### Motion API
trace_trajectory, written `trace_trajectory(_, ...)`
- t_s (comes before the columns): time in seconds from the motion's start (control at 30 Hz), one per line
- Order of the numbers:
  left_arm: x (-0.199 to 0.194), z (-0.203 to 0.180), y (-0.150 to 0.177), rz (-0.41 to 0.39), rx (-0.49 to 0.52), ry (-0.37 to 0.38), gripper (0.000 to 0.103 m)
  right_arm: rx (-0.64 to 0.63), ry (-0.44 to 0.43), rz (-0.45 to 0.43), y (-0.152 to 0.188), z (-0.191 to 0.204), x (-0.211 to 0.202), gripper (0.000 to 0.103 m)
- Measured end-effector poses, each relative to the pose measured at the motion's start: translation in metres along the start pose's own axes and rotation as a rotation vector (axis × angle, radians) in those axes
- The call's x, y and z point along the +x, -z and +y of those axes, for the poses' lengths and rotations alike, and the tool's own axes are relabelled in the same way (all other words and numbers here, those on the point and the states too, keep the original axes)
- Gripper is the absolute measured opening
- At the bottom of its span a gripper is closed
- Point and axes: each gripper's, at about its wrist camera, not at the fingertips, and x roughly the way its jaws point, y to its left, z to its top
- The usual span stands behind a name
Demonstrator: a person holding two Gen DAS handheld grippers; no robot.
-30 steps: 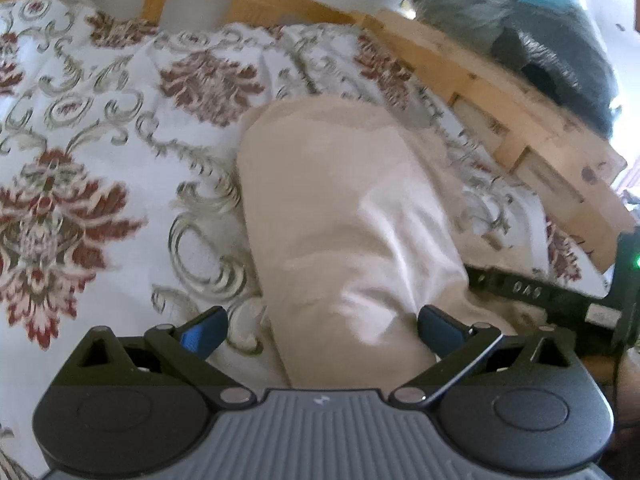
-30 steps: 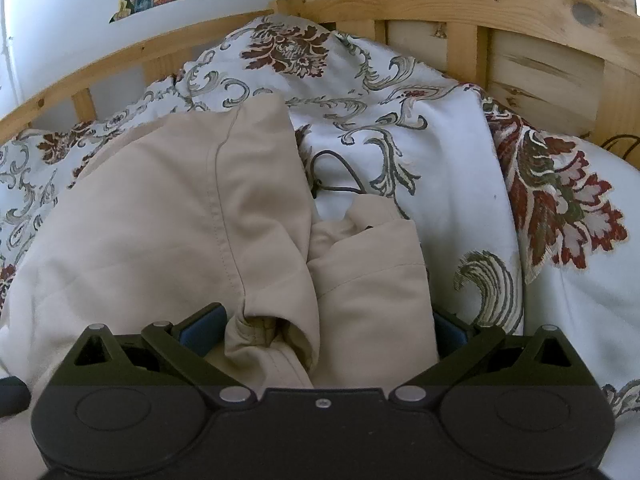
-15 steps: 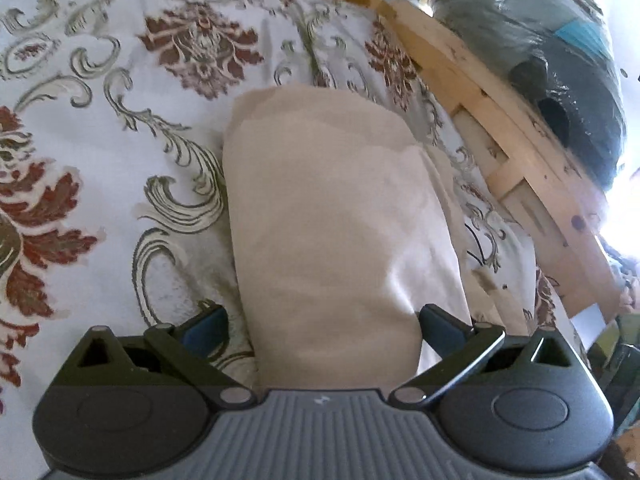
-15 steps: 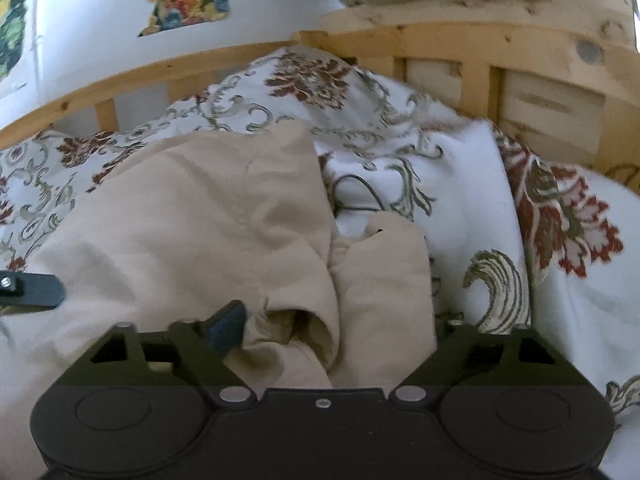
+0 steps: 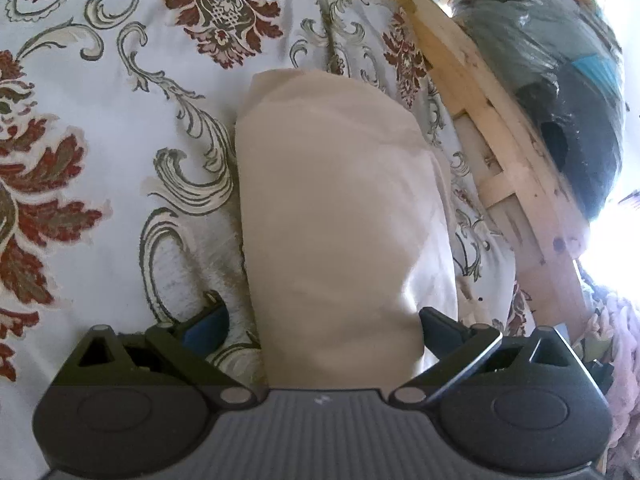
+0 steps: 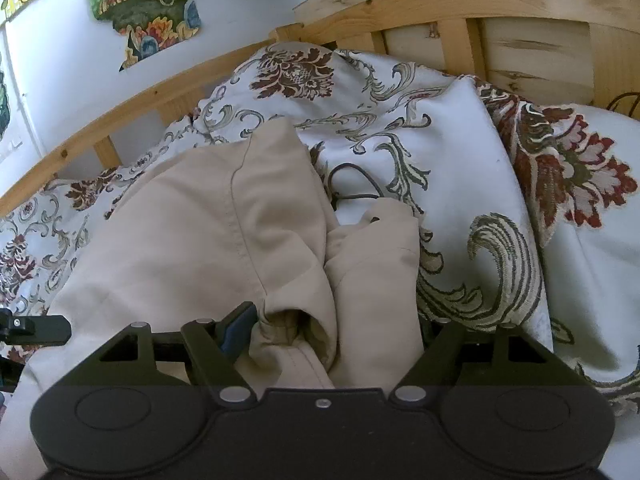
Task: Fold large clothes
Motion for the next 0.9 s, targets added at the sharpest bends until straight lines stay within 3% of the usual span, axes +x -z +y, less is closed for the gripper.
trace_trajectory(0.1,0.003,-0.007,-0.002,0.018,0.015,-0.008,0.097,0.025,0.004,-0.003,-0.002,0.001,0.005,0.075)
trace_trajectory(0.13,0.004,-0.008,-0.002,0.022,0.012,0.004,0.087,0.027,0.003,-0.005,-0.002,0.001,0.005,0.072)
trace_trajectory(0.17,0.004,-0.01,-0.002,0.023,0.004,0.013,0.085,0.022,0.0,-0.005,-0.001,0.001,0.005,0.069)
trace_trajectory(0.3,0.0,-0.026,-0.001,0.007,0.027,-0.043,0.076,-0.018,-0.017,-0.01,0.001,0.005,0.002,0.05)
trace_trajectory(0.47,-0.011,-0.063,0.01,-0.063,0.17,-0.144,0.06,-0.075,-0.031,-0.052,0.001,0.011,-0.007,0.032)
trace_trajectory(0.57,-0.03,-0.083,0.015,-0.107,0.234,-0.171,0.053,-0.251,-0.02,-0.142,0.001,0.037,-0.018,0.025)
trace_trajectory(0.63,-0.049,-0.092,0.017,-0.149,0.297,-0.19,0.052,-0.35,-0.061,-0.22,0.002,0.058,-0.028,0.022)
trace_trajectory(0.77,-0.092,-0.088,0.01,-0.217,0.412,-0.257,0.052,-0.44,-0.145,-0.285,0.008,0.1,-0.035,0.021)
trace_trajectory(0.9,-0.131,-0.061,-0.015,-0.249,0.412,-0.309,0.052,-0.505,-0.238,-0.328,0.006,0.154,-0.029,0.021)
